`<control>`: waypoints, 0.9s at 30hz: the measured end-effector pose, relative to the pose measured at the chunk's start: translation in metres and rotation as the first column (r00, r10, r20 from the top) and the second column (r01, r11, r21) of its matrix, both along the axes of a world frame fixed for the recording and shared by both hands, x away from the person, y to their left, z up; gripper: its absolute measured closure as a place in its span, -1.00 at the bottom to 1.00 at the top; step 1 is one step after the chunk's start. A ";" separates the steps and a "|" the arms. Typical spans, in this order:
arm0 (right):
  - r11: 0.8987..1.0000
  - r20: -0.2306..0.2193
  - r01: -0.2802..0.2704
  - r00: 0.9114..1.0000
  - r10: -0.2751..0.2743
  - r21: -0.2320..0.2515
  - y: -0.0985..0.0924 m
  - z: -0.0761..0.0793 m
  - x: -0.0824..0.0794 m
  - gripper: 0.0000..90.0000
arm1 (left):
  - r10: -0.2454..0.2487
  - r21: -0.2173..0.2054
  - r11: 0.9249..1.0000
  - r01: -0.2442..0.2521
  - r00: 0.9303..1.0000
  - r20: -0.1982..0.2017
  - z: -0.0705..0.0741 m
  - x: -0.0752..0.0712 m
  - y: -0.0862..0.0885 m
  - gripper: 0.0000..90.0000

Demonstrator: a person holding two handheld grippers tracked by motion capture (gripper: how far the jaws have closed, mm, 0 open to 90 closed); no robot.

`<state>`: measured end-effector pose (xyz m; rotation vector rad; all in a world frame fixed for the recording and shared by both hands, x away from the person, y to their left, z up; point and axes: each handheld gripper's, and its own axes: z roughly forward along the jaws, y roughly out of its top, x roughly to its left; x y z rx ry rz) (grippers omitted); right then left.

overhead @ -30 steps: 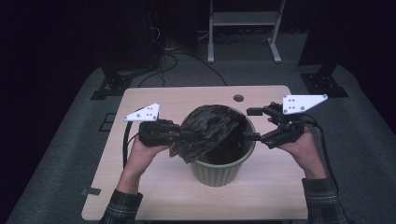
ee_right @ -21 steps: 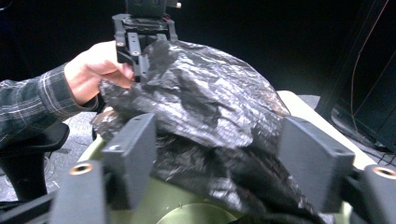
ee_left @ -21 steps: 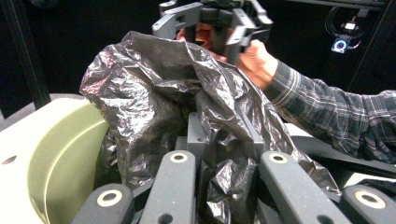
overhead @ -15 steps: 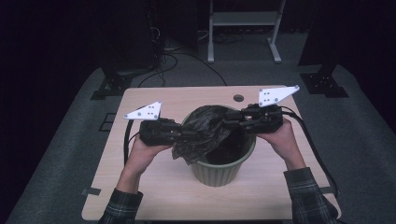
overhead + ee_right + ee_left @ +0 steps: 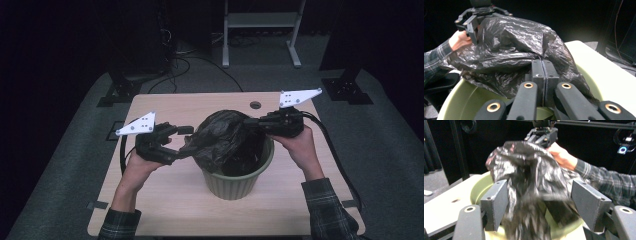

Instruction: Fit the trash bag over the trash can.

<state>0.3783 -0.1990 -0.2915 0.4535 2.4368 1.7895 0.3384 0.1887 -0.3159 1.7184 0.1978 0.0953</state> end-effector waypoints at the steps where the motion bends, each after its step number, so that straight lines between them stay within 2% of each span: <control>1: 1.000 -0.003 0.002 1.000 -0.002 0.005 -0.001 -0.001 0.001 0.99 | 0.002 0.003 1.000 -0.002 1.000 0.000 -0.002 0.000 0.002 -0.36; 3: 1.000 -0.013 0.003 1.000 -0.002 0.015 -0.003 -0.002 0.001 0.99 | 0.011 0.015 1.000 -0.010 1.000 -0.009 -0.006 0.001 0.006 -0.36; 7: 1.000 -0.021 0.003 1.000 -0.002 0.027 -0.008 -0.001 0.001 0.99 | 0.019 0.009 1.000 -0.019 1.000 -0.019 -0.009 0.003 0.010 -0.36; 13: 0.999 -0.032 -0.013 0.999 0.015 0.050 -0.011 0.001 0.001 0.99 | -0.011 0.020 1.000 0.012 1.000 -0.016 -0.007 0.007 -0.002 -0.29; 17: 0.999 -0.043 -0.025 0.999 0.027 0.048 -0.008 -0.001 0.002 0.99 | -0.063 0.010 0.998 0.063 0.998 -0.015 -0.002 0.010 -0.014 0.04; 21: 0.999 -0.049 -0.031 0.998 0.033 0.041 -0.004 -0.003 0.004 0.99 | -0.136 0.018 0.991 0.136 0.991 -0.007 0.005 0.011 -0.025 0.63; 23: 0.999 -0.048 -0.026 0.998 0.027 0.040 -0.003 -0.003 0.005 0.99 | -0.149 0.022 0.989 0.150 0.989 -0.020 0.007 0.012 -0.029 0.94; 27: 1.000 -0.043 0.025 0.999 -0.024 0.016 -0.005 -0.003 0.006 0.78 | -0.158 0.004 0.987 0.158 0.987 -0.039 0.010 0.013 -0.028 0.99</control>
